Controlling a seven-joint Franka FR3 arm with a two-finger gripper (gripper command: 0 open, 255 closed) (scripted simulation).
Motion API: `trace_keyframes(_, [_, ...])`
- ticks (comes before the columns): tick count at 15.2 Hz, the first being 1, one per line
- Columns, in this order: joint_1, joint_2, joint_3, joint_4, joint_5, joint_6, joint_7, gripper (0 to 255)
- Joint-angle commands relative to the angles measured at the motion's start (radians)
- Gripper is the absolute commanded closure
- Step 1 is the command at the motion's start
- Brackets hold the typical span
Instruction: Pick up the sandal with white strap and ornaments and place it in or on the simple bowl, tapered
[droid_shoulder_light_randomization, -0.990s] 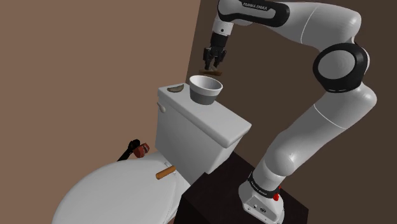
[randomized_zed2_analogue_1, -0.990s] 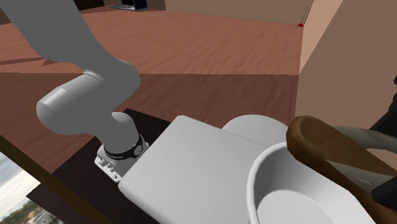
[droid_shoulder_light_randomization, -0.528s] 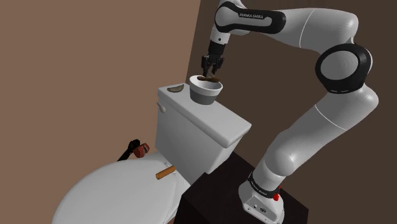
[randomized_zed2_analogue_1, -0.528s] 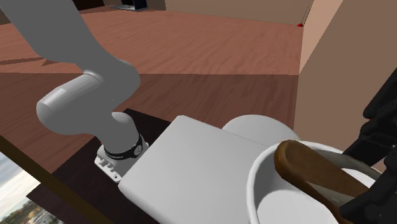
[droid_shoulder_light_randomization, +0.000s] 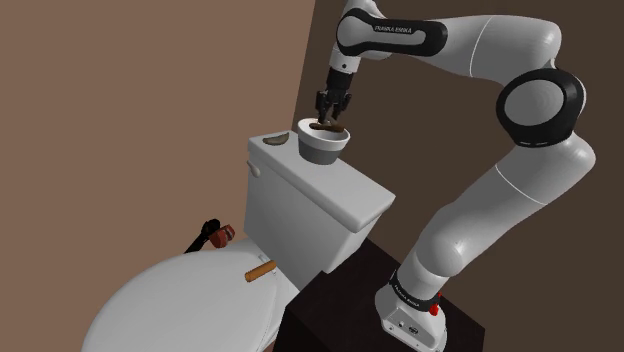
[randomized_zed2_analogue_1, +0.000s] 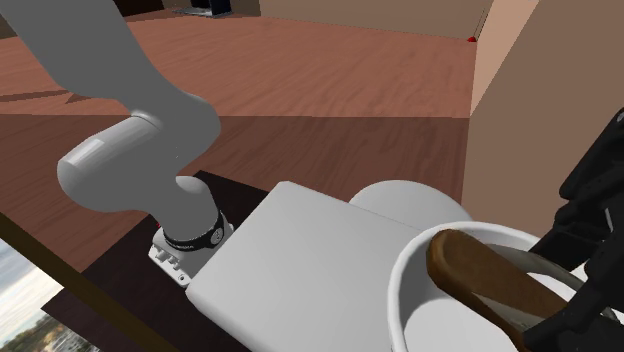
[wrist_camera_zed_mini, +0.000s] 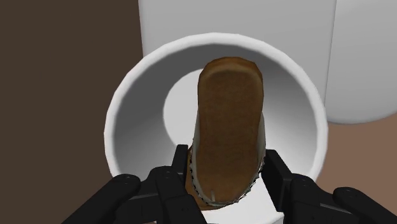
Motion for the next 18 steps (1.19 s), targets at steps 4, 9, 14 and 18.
trace_keyframes(4, [0.000, 0.000, 0.000, 0.000, 0.000, 0.000, 0.000, 0])
trace_keyframes(9, [0.000, 0.007, 0.000, 0.075, 0.001, -0.068, -0.001, 0])
trace_keyframes(14, [0.001, 0.019, 0.000, 0.148, 0.003, -0.129, -0.002, 0])
trace_keyframes(18, [0.001, 0.019, 0.000, 0.148, 0.003, -0.129, -0.002, 0])
